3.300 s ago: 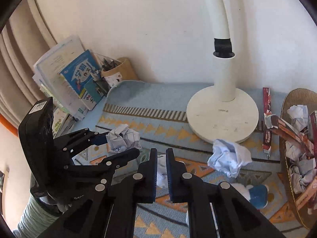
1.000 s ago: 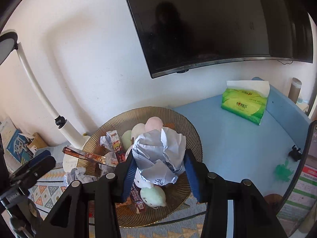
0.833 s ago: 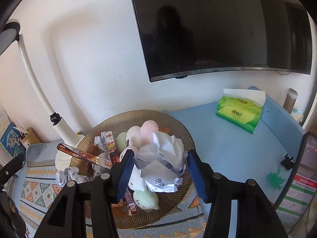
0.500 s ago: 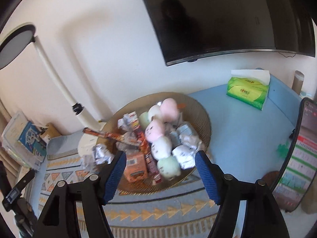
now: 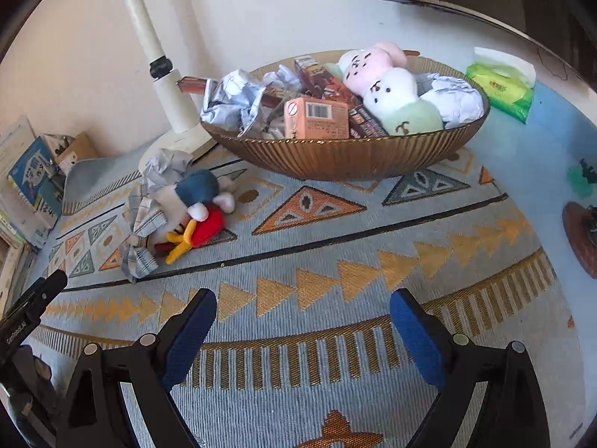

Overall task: Organize objects
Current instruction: 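Withdraw both grippers from the bowl toward the plaid bow plush, then grasp the plaid bow plush with the right gripper while the left grasps a paper ball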

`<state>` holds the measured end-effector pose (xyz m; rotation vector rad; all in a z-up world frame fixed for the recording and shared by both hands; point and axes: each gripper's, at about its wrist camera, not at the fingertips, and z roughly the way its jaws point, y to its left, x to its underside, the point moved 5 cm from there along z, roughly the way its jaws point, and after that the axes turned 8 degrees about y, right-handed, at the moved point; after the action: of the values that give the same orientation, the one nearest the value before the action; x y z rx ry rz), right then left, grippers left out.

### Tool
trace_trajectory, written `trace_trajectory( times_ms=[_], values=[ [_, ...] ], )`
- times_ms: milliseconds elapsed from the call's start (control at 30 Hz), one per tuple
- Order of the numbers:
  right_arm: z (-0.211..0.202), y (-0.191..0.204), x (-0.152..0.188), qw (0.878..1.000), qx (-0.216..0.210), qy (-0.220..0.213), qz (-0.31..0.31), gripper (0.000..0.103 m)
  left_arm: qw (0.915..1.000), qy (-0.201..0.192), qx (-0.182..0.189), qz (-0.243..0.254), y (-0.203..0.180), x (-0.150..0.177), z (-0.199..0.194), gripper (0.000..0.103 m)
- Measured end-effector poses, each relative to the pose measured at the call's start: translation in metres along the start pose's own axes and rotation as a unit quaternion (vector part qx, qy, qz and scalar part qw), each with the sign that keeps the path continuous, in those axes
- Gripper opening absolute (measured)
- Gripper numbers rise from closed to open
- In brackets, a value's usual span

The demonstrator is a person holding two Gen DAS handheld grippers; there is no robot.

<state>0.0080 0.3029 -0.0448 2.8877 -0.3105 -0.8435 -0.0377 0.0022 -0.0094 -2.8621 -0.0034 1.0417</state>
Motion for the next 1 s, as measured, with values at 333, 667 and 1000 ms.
trace_trajectory(
  times_ms=[333, 667, 1000],
  values=[
    [0.001, 0.0, 0.001, 1.0, 0.019, 0.005, -0.004, 0.094, 0.9997, 0.007, 0.005, -0.021, 0.008, 0.001, 0.004, 0.101],
    [0.004, 0.001, 0.001, 1.0, 0.018, 0.009, -0.004, 0.094, 0.9996, 0.015, 0.007, -0.023, 0.01, 0.003, 0.007, 0.101],
    [-0.004, 0.078, -0.011, 0.994, -0.08, 0.008, -0.075, 0.067, 0.9992, -0.025, 0.027, -0.015, 0.007, -0.002, -0.009, 0.101]
  ],
)
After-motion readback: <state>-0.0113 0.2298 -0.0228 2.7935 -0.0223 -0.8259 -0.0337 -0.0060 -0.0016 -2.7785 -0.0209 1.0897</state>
